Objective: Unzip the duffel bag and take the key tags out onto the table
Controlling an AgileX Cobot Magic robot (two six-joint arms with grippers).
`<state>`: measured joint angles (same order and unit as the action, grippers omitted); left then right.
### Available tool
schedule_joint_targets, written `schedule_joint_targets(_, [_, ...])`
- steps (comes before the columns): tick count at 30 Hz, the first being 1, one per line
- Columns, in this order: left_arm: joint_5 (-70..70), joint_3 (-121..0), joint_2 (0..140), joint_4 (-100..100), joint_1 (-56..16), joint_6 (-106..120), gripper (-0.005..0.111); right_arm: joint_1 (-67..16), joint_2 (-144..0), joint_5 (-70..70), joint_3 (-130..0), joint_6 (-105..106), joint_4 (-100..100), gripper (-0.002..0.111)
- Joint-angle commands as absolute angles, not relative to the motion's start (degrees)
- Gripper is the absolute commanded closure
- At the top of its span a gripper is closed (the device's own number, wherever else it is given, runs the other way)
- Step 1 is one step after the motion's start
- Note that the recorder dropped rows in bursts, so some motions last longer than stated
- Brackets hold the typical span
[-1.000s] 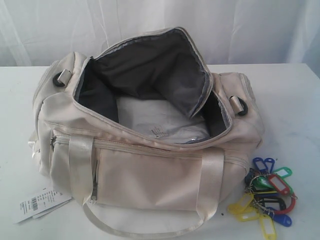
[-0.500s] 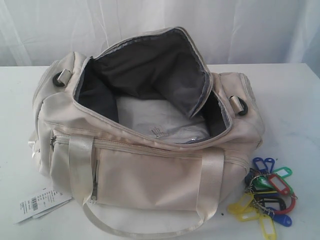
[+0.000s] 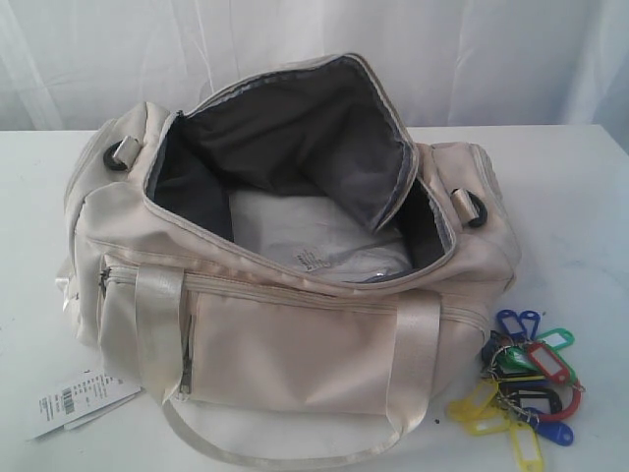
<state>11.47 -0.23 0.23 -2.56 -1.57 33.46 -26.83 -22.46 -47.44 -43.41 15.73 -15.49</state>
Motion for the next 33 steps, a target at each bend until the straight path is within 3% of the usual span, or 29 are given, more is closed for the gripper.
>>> schedule_joint_targets(1, [13.0,0.0,0.0,-2.7,-2.1,28.4,0.107,-26.8,-22.3,-46.6,-43.2,16.2,-15.4,0.108])
schedule_joint_targets(12, [13.1,0.0,0.0,0.3,-2.1,-12.3,0.107,-26.8,-22.3,-46.6,-43.2,16.2,-15.4,0.108])
schedule_joint_targets(33, [13.1,0.0,0.0,4.8,-2.1,-11.8,0.107,-26.8,-22.3,-46.6,-43.2,16.7,-15.4,0.108])
